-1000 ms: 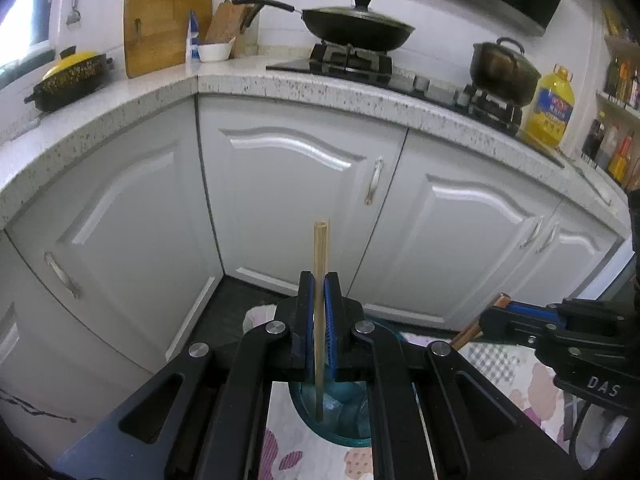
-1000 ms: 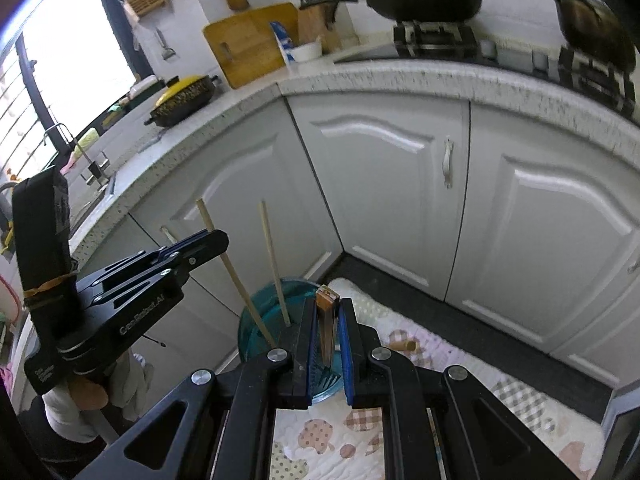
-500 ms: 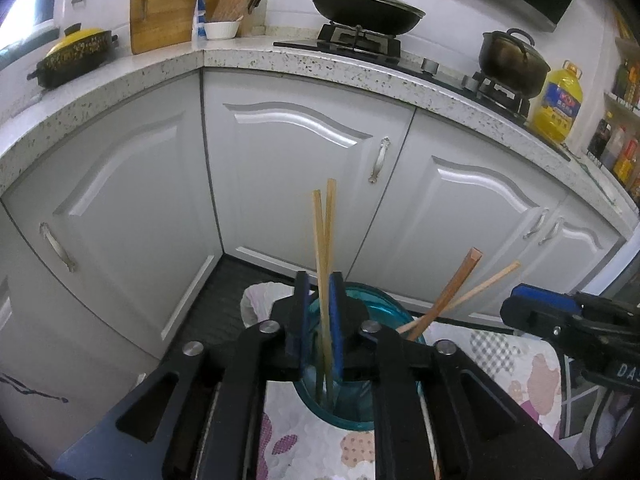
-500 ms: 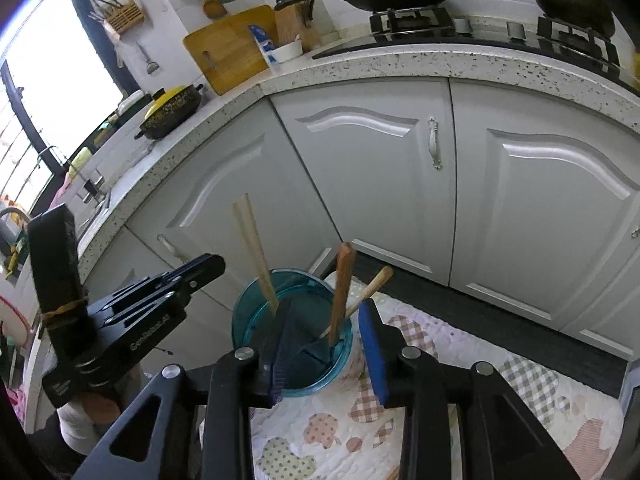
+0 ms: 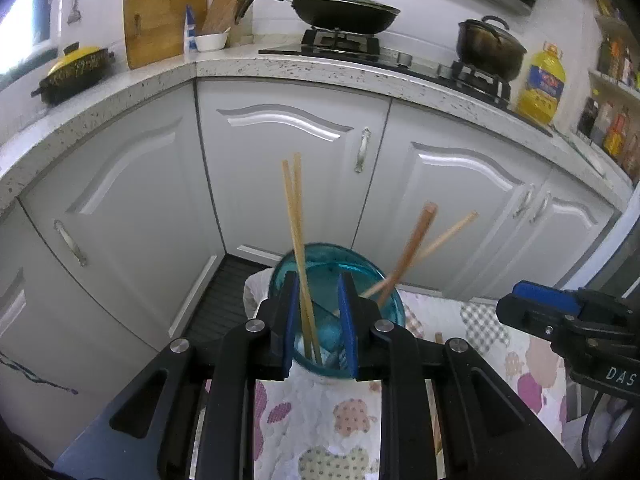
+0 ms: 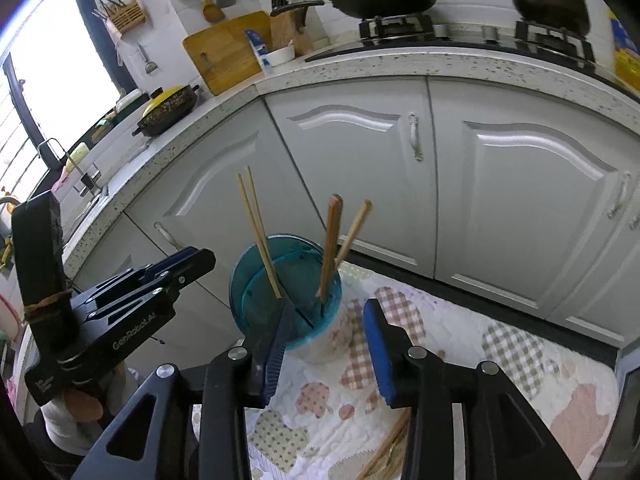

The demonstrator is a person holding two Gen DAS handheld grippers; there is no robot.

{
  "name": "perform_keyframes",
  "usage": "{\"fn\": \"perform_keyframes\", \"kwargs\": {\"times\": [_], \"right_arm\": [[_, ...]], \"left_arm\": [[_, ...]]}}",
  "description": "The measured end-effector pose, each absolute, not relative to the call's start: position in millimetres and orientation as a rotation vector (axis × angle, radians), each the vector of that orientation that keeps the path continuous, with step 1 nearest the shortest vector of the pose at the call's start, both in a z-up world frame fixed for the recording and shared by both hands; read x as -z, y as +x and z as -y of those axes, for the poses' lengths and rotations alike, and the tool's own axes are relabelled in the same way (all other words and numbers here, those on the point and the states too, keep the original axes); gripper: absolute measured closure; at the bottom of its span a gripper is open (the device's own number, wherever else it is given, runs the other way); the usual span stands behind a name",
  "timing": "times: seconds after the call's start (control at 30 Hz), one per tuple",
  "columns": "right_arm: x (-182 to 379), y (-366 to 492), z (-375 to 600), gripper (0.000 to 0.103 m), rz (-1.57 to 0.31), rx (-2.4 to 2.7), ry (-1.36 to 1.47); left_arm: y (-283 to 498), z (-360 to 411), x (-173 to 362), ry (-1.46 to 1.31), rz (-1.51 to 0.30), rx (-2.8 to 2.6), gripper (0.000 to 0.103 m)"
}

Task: Organize utensils
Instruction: 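Move both open tools back over the remaining utensils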

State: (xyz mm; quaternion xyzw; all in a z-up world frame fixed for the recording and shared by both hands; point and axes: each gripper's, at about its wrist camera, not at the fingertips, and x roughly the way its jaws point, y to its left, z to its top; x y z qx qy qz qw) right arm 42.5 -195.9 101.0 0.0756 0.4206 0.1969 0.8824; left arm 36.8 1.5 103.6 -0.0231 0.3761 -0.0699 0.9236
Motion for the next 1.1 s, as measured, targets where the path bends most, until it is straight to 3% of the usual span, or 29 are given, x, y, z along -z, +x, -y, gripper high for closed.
{"fn": "perform_keyframes", "kwargs": {"times": [0.67,1.1], "right_arm": [[-82.2,-50.4,258.0,0.061,-0.898,-0.26,0.143],[5.7,-73.6,326.4,0.06,-1.096,-0.125,0.238]], "left_arm": [[-25.7,52.5,-92.0,0.003,-0.818,0.287,0.074],[-22.2,89.4,-5.7,0.028,-1.062,0.468,0.074]]}}
